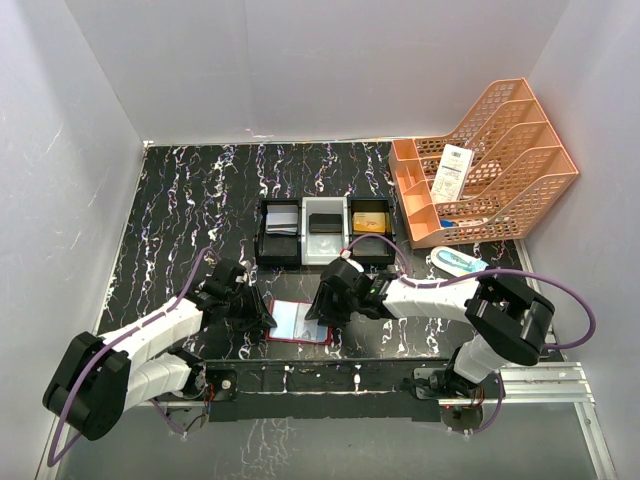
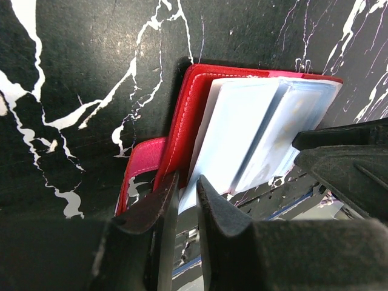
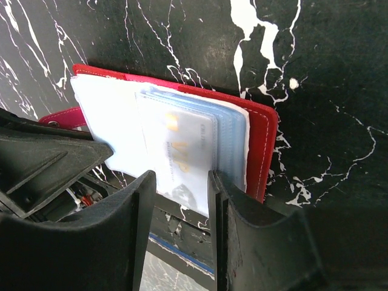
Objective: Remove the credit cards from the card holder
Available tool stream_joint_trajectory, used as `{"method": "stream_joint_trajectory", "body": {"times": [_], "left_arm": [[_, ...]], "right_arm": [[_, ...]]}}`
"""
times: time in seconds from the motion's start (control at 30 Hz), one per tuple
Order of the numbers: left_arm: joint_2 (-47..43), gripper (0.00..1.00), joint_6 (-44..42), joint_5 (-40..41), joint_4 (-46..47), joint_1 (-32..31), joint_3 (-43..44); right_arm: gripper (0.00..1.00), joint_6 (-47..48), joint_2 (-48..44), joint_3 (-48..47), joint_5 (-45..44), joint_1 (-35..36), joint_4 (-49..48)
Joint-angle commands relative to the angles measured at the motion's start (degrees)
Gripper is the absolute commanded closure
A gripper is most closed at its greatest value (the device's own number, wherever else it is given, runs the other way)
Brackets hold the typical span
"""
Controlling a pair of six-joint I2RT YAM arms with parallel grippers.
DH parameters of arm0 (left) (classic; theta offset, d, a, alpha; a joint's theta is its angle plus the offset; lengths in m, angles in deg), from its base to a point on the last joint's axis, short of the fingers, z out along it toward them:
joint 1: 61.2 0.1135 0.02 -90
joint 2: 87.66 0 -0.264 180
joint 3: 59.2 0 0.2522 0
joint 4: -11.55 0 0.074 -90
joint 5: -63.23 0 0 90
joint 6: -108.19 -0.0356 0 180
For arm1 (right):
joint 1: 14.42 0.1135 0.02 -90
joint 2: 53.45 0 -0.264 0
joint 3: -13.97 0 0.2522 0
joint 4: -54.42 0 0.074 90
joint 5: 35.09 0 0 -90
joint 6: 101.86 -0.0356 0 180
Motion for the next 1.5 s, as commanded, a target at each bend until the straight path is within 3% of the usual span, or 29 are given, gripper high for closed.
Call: {"method": "stream_joint_trajectory", "body": {"times": [0.0, 0.37, 0.57, 0.93, 1.2, 1.47], "left_arm": [[-0.06, 0.83, 0.41, -0.40, -1.30, -0.76, -1.63], [-0.56, 0.85, 0.74, 0.51, -2.07, -1.15, -1.35], [-0.12, 0.86, 0.79, -0.89, -0.43, -1.32, -1.53], [0.92, 0.88, 1.04, -1.89, 1.34, -2.22, -2.01], [1.10, 0.89, 1.31, -1.45, 1.36, -2.98, -1.58], [1.15, 0.89, 1.67, -1.10, 1.52, -3.35, -1.60]], "right_arm": [[0.61, 0.78, -0.09, -2.22, -3.58, 0.75, 4.50], [0.60, 0.98, 0.68, -7.24, -10.83, 3.40, 12.13], [0.61, 1.41, 2.33, -6.56, -8.76, 3.41, 10.22], [0.72, 4.25, 3.01, -7.96, -7.35, 3.50, 7.94], [0.73, 3.96, 0.76, -7.37, -3.04, 3.50, 1.32], [0.73, 3.17, -2.87, -6.92, -3.02, 3.48, 0.54]]}}
